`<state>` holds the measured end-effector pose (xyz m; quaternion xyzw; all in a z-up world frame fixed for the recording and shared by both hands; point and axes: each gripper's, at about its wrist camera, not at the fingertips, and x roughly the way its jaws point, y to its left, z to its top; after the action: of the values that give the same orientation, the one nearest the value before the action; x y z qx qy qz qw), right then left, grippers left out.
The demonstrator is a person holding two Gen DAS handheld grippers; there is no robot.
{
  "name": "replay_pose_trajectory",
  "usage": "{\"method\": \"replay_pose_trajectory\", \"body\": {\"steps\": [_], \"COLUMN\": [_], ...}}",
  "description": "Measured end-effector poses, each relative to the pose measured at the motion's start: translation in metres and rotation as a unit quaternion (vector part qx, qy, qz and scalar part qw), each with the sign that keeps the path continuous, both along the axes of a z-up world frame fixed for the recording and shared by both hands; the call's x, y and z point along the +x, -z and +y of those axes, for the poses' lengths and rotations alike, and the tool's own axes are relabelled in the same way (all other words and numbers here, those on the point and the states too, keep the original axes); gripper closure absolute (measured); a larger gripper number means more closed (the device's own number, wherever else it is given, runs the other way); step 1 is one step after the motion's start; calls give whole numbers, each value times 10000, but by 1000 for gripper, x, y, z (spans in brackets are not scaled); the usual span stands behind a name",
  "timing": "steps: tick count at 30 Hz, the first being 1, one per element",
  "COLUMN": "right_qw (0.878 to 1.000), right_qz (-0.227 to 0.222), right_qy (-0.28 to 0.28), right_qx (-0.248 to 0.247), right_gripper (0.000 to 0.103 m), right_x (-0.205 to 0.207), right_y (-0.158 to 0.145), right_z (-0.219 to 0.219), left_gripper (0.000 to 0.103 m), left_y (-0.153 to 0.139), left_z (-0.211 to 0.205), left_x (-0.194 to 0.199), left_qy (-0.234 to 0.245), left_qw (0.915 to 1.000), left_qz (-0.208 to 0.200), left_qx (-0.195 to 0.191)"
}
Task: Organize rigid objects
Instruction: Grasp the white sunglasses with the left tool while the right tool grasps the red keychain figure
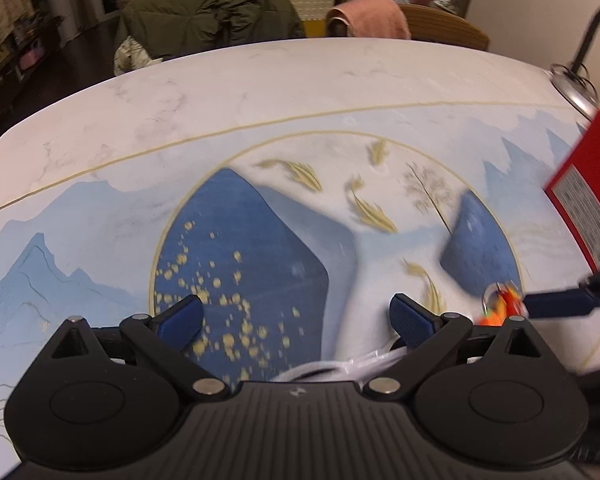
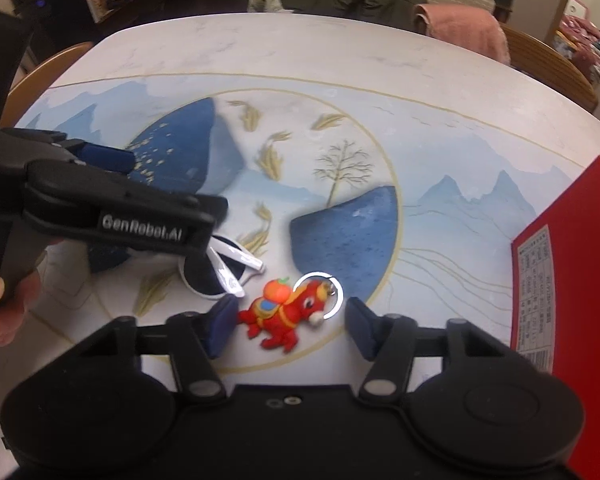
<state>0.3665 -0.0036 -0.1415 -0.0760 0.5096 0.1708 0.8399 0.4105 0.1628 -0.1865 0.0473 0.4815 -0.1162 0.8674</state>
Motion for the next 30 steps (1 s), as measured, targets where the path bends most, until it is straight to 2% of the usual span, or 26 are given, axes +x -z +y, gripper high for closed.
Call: {"method": "replay_pose_trajectory", "body": {"steps": [3,5,8,12,15,18,21,24,25,28,30], "right_qw": [9999,9996,9993,9992,9993,9988,9977,9967,9966,9961,9958], "right_qz": [40,70,62,111,93,41,56,117,139,182,158], "right_qy": [-128,-225,-351,-372,-358,-430,-639,-793,-809,-860,-903], "right_qx": [70,140,87,8,64,222,215,100,81,120,77], "right_gripper": [58,67,73,78,77,75,69,66,64,60,52], "right_x": [-4,-7,-12,-13,-13,-10,-6,-2,0,1,1], "right_y": [0,0,-2,0,-4,-15,-20,-17,-15,-13,-11], "right_z": [-2,-5,-8,-16,-22,-26,-22,-17,-15,-11,-7], "left_gripper": [3,3,3,3,3,3,3,3,3,13,17], "left_y": [-1,-2,-3,-9,-21,-30,-29,-20,-16,-9,-6], "left_z": [2,4,8,17,22,19,8,-2,-5,-5,-4], "left_x": [-14,-24,-37,-51,-62,-77,-90,-98,-99,-101,-102], "left_qy": [188,320,482,462,524,939,1513,1848,1892,1849,1783], "left_qw": [9998,9994,9985,9979,9964,9923,9860,9817,9810,9821,9835], "left_qz": [7,35,86,56,-40,-110,-72,-23,-5,47,30], "left_qx": [-25,-123,-264,-453,-665,-805,-703,-456,-421,-360,-295]}}
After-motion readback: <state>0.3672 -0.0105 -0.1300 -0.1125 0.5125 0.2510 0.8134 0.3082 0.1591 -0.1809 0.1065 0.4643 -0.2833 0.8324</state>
